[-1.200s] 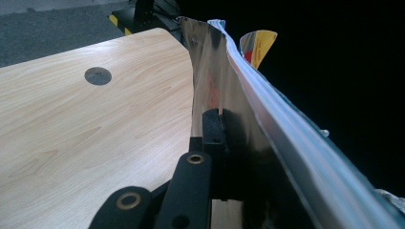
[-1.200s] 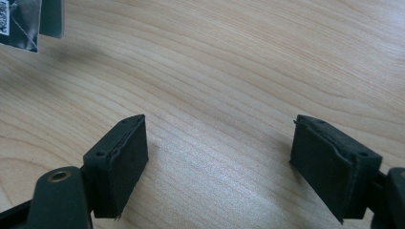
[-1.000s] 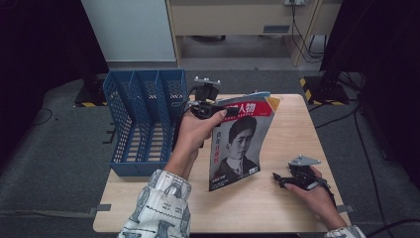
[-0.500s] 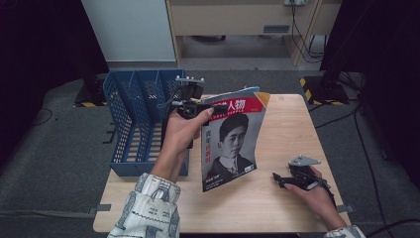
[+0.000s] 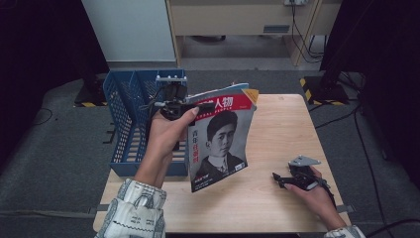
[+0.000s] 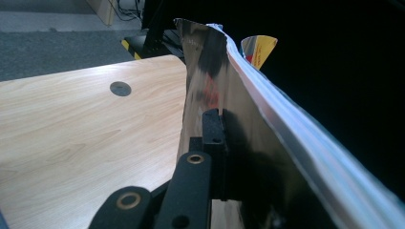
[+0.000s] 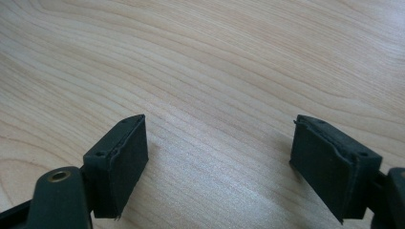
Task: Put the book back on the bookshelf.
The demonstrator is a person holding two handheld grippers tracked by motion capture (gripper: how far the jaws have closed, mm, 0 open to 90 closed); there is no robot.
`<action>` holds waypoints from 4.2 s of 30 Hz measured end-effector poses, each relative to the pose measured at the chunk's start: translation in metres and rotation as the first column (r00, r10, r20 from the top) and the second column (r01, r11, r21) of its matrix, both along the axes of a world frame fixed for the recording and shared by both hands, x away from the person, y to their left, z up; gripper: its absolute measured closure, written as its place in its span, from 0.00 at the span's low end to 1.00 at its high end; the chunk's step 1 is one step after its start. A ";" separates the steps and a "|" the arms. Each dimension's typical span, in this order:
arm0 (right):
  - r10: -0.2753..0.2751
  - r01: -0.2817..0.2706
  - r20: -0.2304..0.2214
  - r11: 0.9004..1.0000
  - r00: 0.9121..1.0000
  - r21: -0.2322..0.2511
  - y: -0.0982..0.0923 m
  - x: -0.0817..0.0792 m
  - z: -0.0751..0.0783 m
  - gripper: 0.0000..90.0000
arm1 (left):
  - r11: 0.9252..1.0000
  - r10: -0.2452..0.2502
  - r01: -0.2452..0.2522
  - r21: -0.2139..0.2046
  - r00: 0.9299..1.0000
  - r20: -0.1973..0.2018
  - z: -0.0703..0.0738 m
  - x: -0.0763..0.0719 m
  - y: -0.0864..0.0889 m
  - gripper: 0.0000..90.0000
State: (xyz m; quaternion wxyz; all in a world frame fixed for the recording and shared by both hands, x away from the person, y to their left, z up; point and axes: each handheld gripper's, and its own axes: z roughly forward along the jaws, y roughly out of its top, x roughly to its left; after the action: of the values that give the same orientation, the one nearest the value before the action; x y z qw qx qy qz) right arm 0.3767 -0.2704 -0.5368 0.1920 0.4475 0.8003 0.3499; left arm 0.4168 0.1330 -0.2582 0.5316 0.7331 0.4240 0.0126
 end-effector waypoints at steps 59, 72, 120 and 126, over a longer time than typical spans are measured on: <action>-0.001 0.001 0.008 1.000 1.000 0.001 0.000 0.000 -0.001 0.23 | 0.963 0.269 -0.269 -0.006 0.962 0.041 0.030 -0.025 0.140 0.96; -0.001 0.001 0.008 1.000 1.000 0.001 0.000 0.000 -0.001 0.23 | 0.954 0.301 -0.301 -0.011 0.953 0.040 0.032 -0.030 0.160 0.96; -0.005 0.005 0.011 1.000 1.000 0.001 0.000 0.000 -0.001 0.23 | 0.885 0.465 -0.466 0.001 0.883 0.062 0.036 -0.043 0.257 0.96; -0.009 0.009 0.010 1.000 1.000 0.002 0.001 -0.001 -0.001 0.23 | 0.880 0.473 -0.475 0.005 0.878 0.066 0.031 -0.043 0.268 0.96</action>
State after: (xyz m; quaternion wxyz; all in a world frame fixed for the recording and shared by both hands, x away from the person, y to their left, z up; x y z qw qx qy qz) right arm 0.3760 -0.2698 -0.5376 0.1971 0.4495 0.7969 0.3521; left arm 0.3740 0.4008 -0.2270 0.5177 0.6119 0.5733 0.1698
